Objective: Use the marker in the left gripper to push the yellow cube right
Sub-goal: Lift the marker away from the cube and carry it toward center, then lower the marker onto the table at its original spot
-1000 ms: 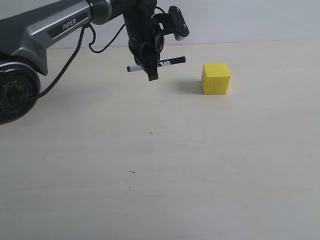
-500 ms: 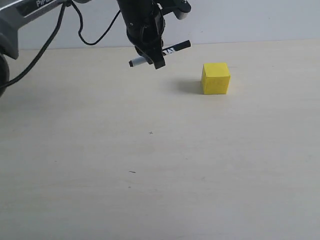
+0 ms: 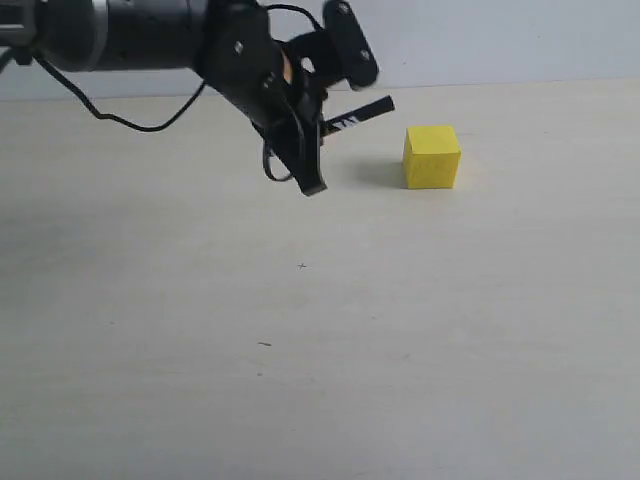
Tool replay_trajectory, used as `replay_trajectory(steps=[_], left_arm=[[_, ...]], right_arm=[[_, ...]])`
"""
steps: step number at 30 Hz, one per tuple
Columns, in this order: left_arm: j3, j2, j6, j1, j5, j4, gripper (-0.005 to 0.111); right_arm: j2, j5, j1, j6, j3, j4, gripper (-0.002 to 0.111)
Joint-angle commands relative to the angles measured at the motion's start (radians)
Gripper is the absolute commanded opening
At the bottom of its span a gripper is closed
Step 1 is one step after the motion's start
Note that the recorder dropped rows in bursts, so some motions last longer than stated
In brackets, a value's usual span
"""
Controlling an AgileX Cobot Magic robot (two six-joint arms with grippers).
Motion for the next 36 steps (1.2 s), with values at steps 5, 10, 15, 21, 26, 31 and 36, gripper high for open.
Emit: replay_trajectory(steps=[5,10,15,21,26,31,36], left_arm=[[0.013,0.088,-0.957,-0.196,0.218,1.115,0.000],[-0.014,0.167,-0.921,-0.192,0.350,1.206,0.000],[-0.145,0.257,-0.888,-0.205,0.319,1.158,0.000],[-0.276,0.328,-0.743,-0.196,0.305,1.005,0.000],[-0.335,0.337,-0.622,-0.158,0.330,0.762,0.000],[-0.335,0.276,-0.614,-0.136,0.291,0.555,0.000],[-0.339,0.169,-0.597,-0.082,0.394,0.303,0.000]], right_arm=[[-0.005,-0.005,-0.001,-0.003,0.004,0.000,0.000],[-0.005,-0.005,-0.001,-0.001,0.004,0.000,0.000],[-0.005,-0.005,-0.001,-0.003,0.004,0.000,0.000],[-0.005,-0.005,-0.001,-0.003,0.004,0.000,0.000],[-0.005,-0.005,-0.001,-0.001,0.004,0.000,0.000],[-0.005,-0.005,-0.001,-0.003,0.004,0.000,0.000],[-0.005,-0.005,-0.001,-0.001,0.004,0.000,0.000]])
